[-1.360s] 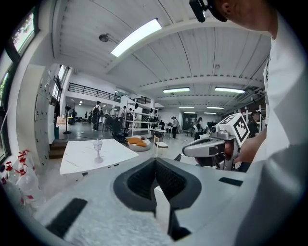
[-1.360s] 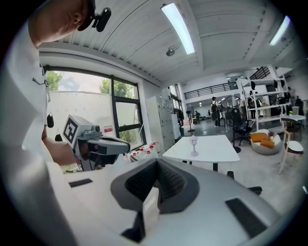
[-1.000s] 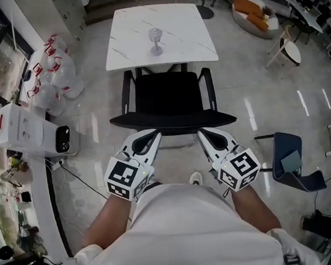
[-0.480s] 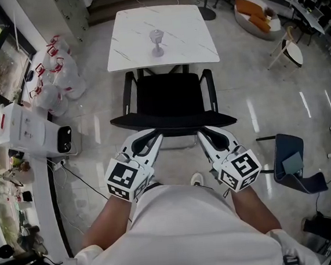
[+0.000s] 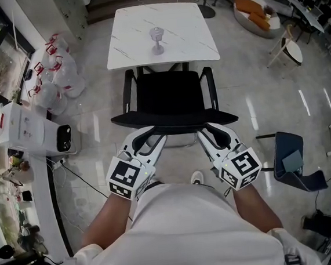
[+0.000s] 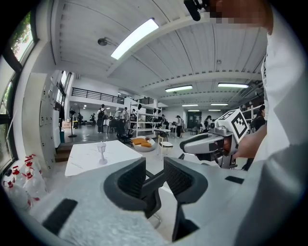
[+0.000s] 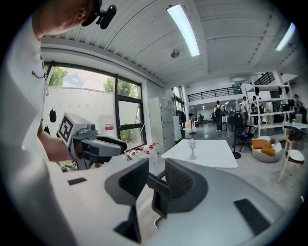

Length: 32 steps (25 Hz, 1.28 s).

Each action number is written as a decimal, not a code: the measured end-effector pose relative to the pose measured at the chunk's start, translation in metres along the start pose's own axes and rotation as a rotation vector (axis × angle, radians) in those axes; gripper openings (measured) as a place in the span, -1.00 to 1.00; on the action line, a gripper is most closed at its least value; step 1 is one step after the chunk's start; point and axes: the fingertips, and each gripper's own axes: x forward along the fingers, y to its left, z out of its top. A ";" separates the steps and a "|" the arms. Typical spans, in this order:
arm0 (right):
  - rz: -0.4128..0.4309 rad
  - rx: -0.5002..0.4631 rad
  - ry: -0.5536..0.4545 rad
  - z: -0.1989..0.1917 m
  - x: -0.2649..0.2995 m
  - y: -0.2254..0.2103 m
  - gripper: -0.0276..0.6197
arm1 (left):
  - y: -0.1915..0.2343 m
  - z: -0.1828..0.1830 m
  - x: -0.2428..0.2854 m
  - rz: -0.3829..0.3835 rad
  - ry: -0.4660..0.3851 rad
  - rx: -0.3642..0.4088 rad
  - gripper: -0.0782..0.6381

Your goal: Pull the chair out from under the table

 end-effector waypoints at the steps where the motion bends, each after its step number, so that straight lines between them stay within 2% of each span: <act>1: 0.000 -0.003 0.002 0.000 0.000 0.001 -0.57 | 0.000 0.000 0.000 -0.001 0.001 0.001 -0.43; 6: 0.002 -0.040 0.016 0.002 0.003 0.003 -0.57 | 0.007 0.003 -0.002 0.005 0.017 0.041 -0.44; 8: 0.004 -0.098 0.035 0.002 0.003 0.002 -0.57 | 0.009 0.000 -0.004 -0.006 0.039 0.100 -0.46; 10: 0.007 -0.199 0.079 0.001 0.004 0.001 -0.57 | 0.013 -0.003 -0.005 -0.018 0.090 0.181 -0.46; 12: 0.013 -0.330 0.150 -0.003 0.005 -0.001 -0.55 | 0.020 -0.016 -0.005 -0.034 0.199 0.287 -0.46; 16: 0.042 -0.628 0.360 -0.025 0.012 -0.007 -0.52 | 0.035 -0.061 -0.001 -0.095 0.530 0.618 -0.43; 18: 0.065 -0.739 0.448 -0.041 0.019 -0.011 -0.50 | 0.042 -0.077 0.005 -0.118 0.627 0.719 -0.39; 21: 0.097 -0.842 0.563 -0.065 0.034 -0.018 -0.40 | 0.053 -0.089 0.020 -0.133 0.663 0.765 -0.38; 24: 0.143 -0.911 0.669 -0.089 0.047 -0.023 -0.35 | 0.056 -0.111 0.029 -0.194 0.748 0.781 -0.37; 25: 0.157 -0.930 0.697 -0.096 0.051 -0.024 -0.32 | 0.056 -0.117 0.032 -0.207 0.773 0.792 -0.31; 32: 0.201 -1.005 0.820 -0.132 0.077 -0.031 -0.25 | 0.073 -0.157 0.053 -0.248 0.898 0.809 -0.29</act>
